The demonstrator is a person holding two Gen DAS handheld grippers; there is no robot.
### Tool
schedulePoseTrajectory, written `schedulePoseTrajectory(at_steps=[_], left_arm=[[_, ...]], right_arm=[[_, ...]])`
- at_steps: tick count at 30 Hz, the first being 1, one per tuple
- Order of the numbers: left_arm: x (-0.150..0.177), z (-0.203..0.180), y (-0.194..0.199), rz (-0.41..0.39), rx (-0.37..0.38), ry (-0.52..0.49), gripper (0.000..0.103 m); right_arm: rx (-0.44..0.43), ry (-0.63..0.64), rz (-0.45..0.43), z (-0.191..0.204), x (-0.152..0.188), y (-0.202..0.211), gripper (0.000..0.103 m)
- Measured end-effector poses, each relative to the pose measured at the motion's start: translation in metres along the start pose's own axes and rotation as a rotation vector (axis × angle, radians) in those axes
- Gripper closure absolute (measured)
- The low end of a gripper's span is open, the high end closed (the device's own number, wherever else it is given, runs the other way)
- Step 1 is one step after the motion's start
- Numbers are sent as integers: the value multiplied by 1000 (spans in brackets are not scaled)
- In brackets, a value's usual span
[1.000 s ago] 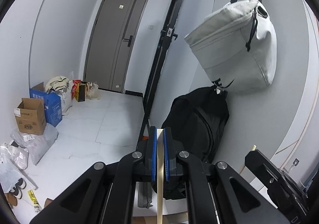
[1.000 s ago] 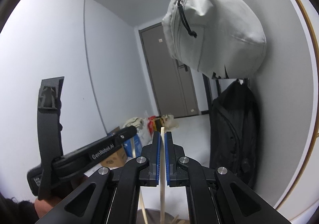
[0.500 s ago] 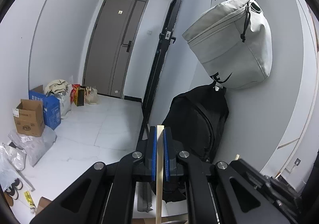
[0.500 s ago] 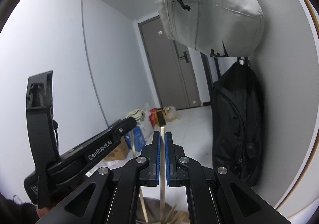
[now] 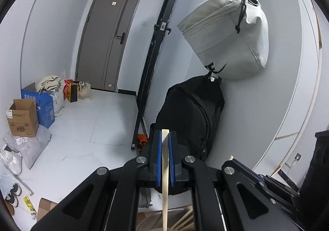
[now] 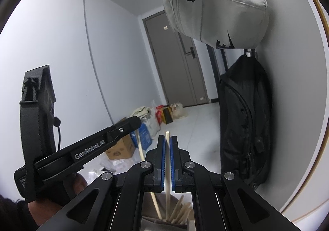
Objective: Organize utensils
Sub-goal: 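Lift both held sticks up over the white utensil holder, then open both grippers to drop the sticks into the holder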
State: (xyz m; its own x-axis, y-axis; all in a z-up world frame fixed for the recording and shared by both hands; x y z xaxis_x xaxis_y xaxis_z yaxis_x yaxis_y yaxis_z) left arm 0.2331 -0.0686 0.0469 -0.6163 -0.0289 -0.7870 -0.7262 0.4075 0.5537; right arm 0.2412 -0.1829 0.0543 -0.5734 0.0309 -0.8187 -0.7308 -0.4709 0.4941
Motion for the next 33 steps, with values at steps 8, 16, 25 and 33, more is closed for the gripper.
schedulePoseTrajectory(at_steps=[8, 16, 25, 33], left_arm=[[13, -15, -3, 67, 18, -75, 100], [25, -14, -10, 196, 132, -57, 99], [35, -3, 0, 283, 185, 29, 81], [37, 5, 30, 259, 129, 49, 56]], right_arm=[[-19, -1, 32, 0, 9, -1, 100], [-52, -21, 92, -1, 21, -2, 98], [-96, -147, 86, -17, 31, 23, 71], [-75, -161, 58, -11, 54, 62, 44]])
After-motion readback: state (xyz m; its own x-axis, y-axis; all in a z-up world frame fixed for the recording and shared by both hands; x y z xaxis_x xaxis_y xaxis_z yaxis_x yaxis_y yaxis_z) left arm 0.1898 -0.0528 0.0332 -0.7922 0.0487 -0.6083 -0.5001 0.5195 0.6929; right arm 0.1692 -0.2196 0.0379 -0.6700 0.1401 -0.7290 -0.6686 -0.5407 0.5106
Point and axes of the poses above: each gripper's, at about its wrist camera, not at the fingertips, and y roughly against the way its jaws point, z to its left, x to its underside, the point moved 8 cm from there along -y, roughly the way its jaws point, and after that the axes turned 15 degrees about z, right-handed, at the moved point
